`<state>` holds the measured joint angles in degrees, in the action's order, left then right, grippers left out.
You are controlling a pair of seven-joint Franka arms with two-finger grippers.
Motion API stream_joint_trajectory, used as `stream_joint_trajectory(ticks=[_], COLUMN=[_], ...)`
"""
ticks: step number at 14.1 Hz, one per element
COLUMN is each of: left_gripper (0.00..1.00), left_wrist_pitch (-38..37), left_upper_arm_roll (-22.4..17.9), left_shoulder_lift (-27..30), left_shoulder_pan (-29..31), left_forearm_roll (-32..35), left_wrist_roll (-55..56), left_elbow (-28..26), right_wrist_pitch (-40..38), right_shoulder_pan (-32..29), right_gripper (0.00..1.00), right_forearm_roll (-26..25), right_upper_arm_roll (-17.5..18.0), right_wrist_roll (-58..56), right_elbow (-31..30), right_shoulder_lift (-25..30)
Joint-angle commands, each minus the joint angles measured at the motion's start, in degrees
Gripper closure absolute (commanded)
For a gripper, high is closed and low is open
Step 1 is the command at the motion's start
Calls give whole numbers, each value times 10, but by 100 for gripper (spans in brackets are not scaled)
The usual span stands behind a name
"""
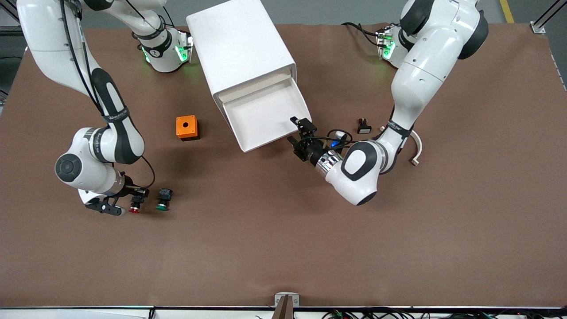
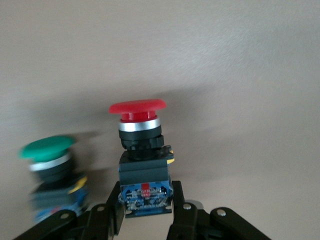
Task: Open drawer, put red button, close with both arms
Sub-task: 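Lift the red button with the right gripper and carry it toward the drawer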
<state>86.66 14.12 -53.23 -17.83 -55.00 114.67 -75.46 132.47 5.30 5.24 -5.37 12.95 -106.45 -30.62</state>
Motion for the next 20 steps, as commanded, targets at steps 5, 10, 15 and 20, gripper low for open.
stream_joint_trajectory(ticks=[5,10,15,20], left_gripper=[0,0,0,0], left_wrist_pitch=[0,56,127,208], left_upper_arm_roll=[-50,-52,-47,-47], left_shoulder_lift=[6,55,104,103], left_shoulder_pan=[11,-9,-52,-84], left_forearm_roll=[4,144,354,499], left_wrist_roll=[-205,-404,-499,-498], left_elbow=[78,79,75,69], right_wrist_pitch=[-207,-231,-192,-111], right_shoulder_pan=[131,299,404,469], right_gripper=[100,100,100,100], right_forearm_roll=[7,7,28,28], right_upper_arm_roll=[3,3,3,3], right_wrist_roll=[293,573,724,834], right_elbow=[-1,-1,-2,-3], right_shoulder_lift=[190,229,223,184])
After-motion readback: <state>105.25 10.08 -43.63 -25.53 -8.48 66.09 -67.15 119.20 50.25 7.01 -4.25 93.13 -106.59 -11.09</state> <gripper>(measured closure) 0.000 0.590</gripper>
